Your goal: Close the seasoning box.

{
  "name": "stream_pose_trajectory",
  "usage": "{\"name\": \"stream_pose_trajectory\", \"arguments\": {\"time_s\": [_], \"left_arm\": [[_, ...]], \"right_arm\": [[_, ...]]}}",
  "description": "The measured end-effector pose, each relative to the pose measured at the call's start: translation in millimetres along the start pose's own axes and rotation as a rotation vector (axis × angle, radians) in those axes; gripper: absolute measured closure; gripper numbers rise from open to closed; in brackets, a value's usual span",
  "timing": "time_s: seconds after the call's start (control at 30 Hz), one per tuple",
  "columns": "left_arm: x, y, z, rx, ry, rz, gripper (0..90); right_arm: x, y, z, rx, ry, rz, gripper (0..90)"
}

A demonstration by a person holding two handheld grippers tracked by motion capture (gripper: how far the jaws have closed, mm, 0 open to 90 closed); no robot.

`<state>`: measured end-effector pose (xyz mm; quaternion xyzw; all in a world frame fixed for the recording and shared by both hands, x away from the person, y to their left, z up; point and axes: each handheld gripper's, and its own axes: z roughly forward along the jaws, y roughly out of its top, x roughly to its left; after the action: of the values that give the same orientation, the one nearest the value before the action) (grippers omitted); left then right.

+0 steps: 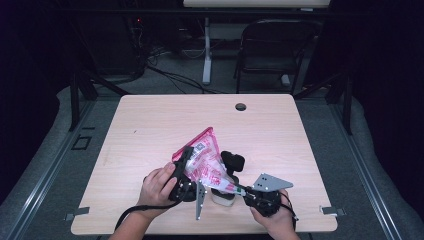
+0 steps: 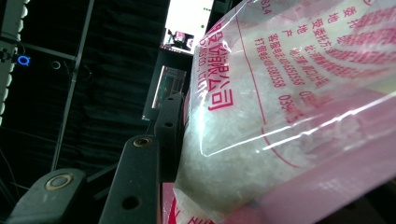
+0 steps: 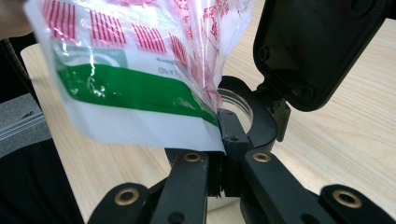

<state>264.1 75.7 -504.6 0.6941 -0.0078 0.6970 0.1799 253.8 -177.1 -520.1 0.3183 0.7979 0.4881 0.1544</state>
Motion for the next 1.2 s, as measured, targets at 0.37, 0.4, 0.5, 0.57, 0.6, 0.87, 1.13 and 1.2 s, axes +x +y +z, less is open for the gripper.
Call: {"name": "stream_pose_trajectory", "arguments": {"time_s": [0.37,0.4,0.5,0.57,0.6,0.87,1.13,1.2], "left_arm": [[0.4,0.3,0.0,-0.009,0.005,-0.004,63.4],[0.9,0.4,-0.2,-0.009,0.006,-0.001,63.4],[1.3,0.8,-1.2,0.002,-0.002,-0.002,63.5],[1.7,1.0,-1.2,0.001,-0.003,0.001,63.7],[1.4,1.0,-1.4,0.004,-0.006,-0.001,63.7],[2.7,2.8,-1.2,-0.004,0.004,0.010,63.8],[4.0,4.6,-1.5,0.001,-0.016,0.016,64.2],[4.1,4.8,-1.3,-0.005,-0.012,0.017,64.3]], "right_arm": [[0.6,0.1,0.2,-0.004,0.003,0.000,89.5],[0.6,0.1,0.3,-0.004,0.004,0.000,89.5],[1.3,0.1,0.7,-0.004,0.000,-0.001,89.6],[1.5,-0.1,1.1,-0.004,-0.001,-0.001,89.6],[1.4,-0.1,1.2,-0.003,0.001,-0.001,89.6],[1.3,-0.1,1.1,-0.002,-0.004,-0.001,89.5],[0.2,0.2,-0.5,-0.006,-0.010,0.006,89.5],[0.4,0.2,-0.7,-0.007,-0.011,0.006,89.6]]}}
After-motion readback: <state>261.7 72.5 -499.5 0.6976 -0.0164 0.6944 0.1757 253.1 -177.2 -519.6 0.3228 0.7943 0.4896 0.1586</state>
